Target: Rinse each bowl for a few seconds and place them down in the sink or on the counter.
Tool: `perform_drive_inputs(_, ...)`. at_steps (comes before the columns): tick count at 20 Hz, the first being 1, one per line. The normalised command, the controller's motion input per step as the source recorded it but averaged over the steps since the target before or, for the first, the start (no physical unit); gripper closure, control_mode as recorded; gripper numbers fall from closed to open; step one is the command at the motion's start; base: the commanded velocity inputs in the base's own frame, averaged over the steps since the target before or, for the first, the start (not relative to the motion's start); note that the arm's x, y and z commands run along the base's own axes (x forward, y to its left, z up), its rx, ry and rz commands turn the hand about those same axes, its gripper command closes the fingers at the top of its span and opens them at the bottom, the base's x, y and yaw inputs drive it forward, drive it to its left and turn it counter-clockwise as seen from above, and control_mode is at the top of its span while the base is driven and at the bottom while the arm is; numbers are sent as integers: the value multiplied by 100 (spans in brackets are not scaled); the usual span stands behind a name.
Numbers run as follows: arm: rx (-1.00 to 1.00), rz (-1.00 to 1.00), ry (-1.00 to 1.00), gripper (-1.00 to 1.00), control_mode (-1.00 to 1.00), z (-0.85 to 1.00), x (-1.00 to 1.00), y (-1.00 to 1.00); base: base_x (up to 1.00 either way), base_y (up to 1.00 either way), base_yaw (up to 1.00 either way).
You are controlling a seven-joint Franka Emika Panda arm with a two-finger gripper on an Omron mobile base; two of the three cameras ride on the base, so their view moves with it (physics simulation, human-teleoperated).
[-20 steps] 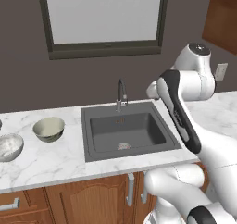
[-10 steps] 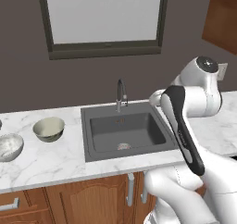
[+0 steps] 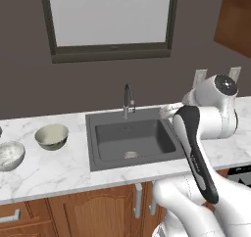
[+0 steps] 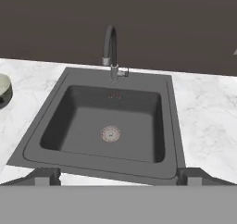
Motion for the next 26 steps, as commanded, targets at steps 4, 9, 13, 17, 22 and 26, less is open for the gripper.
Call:
perform_drive_inputs(4, 0, 4, -8, -100, -100, -4, 0, -9, 0, 0, 0)
perform_drive_inputs(9, 0, 6, -10, -100, -100, -3, 0, -7, 0, 0, 0)
perform_drive_inputs(13, 0, 7, -11, -100, -100, -1, 3, -4, 0, 0, 0)
perform_drive_inputs(17, 0, 7, -14, -100, -100, -5, 6, -3, 0, 0, 0)
perform_drive_inputs(22, 0, 6, -14, -100, -100, -4, 12, -5, 0, 0, 0)
perform_drive_inputs(26, 0, 6, -18, -100, -100, 0, 11, -9, 0, 0, 0)
